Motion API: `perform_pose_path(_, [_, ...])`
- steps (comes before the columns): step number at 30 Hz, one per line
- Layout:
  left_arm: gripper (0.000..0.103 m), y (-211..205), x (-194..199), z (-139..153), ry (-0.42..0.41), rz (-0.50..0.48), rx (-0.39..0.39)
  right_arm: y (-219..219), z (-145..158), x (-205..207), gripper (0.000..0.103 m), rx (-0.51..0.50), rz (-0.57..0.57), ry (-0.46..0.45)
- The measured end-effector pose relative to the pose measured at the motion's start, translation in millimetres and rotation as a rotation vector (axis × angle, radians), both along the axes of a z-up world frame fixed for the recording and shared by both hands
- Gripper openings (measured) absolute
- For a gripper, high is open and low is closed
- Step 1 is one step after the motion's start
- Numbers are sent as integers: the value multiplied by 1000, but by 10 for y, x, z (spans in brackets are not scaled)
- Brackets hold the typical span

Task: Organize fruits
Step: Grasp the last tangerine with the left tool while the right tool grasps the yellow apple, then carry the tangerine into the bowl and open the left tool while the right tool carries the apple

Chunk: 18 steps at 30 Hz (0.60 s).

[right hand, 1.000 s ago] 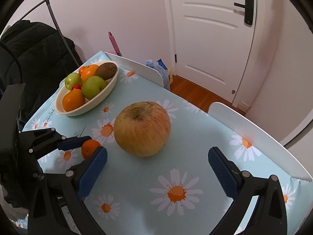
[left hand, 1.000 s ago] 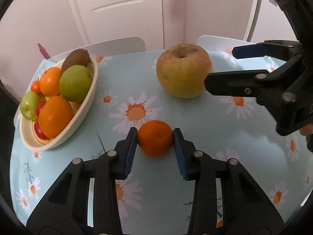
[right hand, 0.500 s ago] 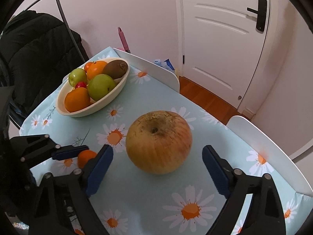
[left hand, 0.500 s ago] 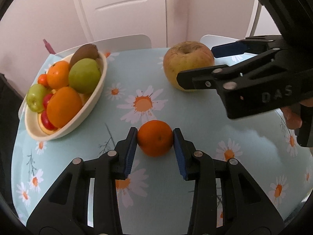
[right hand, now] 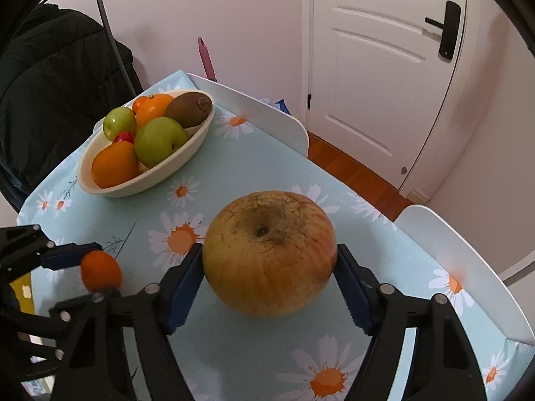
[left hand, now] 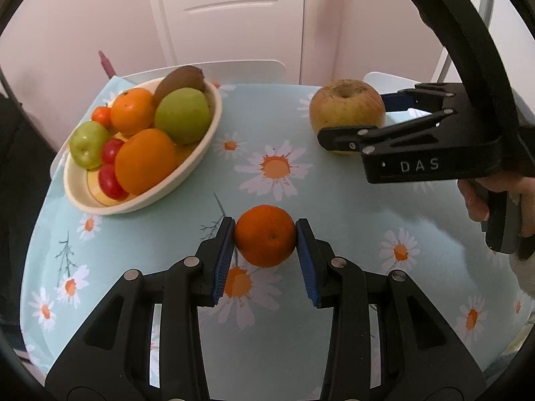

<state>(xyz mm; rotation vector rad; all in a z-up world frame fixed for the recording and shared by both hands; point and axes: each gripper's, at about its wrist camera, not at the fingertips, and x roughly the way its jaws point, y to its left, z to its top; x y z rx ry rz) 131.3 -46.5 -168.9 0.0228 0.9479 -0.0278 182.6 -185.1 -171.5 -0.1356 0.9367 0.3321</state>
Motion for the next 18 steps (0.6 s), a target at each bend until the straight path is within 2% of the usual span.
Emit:
perform_pose_path(3, [41,-16,-64,62,-9,11,-2,28,17,-29,71,-16,-4,-9])
perform_pose_path(8, [41,61,-154,235,-21,38,-6,48,135,-110,71,14,-8,-2])
perform_pose_path(18, [41,336,-416,845,-94,77,8,208,689,-453,71,87,-9,-16])
